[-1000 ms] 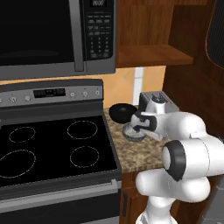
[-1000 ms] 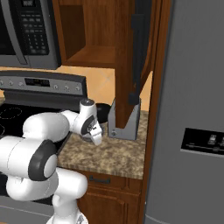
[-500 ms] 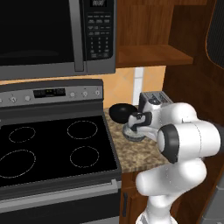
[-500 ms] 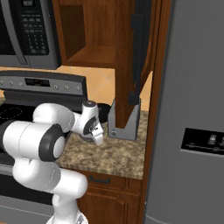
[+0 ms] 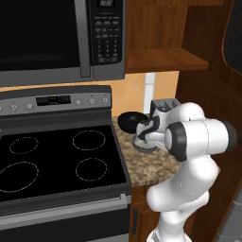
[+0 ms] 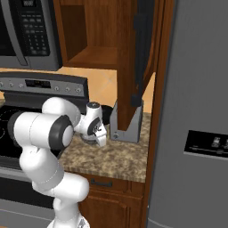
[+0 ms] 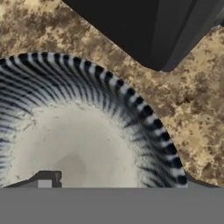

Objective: Pick up the bowls on the counter and stack them on top of one another in the open cabinet. Place the smaller bowl on top of the larger bowl.

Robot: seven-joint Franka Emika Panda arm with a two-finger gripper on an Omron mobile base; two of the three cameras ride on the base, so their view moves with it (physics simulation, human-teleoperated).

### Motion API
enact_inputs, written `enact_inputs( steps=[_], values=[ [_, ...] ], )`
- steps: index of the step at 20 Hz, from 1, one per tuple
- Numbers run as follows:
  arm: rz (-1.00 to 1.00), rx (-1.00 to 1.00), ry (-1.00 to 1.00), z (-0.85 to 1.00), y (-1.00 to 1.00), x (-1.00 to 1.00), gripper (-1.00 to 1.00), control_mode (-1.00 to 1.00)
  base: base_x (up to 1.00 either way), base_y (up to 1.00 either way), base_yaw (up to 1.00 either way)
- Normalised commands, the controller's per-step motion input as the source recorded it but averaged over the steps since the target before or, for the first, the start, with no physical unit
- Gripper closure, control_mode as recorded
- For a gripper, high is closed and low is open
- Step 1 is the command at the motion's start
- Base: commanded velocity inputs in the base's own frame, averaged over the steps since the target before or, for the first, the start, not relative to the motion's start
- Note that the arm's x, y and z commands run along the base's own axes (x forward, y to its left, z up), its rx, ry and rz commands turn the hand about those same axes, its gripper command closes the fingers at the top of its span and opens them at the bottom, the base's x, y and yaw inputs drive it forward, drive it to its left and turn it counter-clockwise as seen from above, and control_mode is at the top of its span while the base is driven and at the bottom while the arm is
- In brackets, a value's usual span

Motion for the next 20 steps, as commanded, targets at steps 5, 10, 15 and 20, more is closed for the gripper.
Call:
enact_inputs(
  steps=[5, 10, 15, 20],
  values=[
    [-0.06, 0.00, 0.00, -0.20, 0.06, 0.03, 1.00, -1.00, 0.00, 0.00, 0.00],
    [-0.06, 0.00, -0.09, -0.04, 0.01, -0.03, 1.00, -1.00, 0.00, 0.00, 0.00],
    [-0.14, 0.00, -0.18, 0.15, 0.08, -0.34, 1.00, -1.00, 0.00, 0.00, 0.00],
    [-0.20, 0.00, -0.11, 0.46, 0.15, -0.31, 1.00, -1.00, 0.00, 0.00, 0.00]
  ],
)
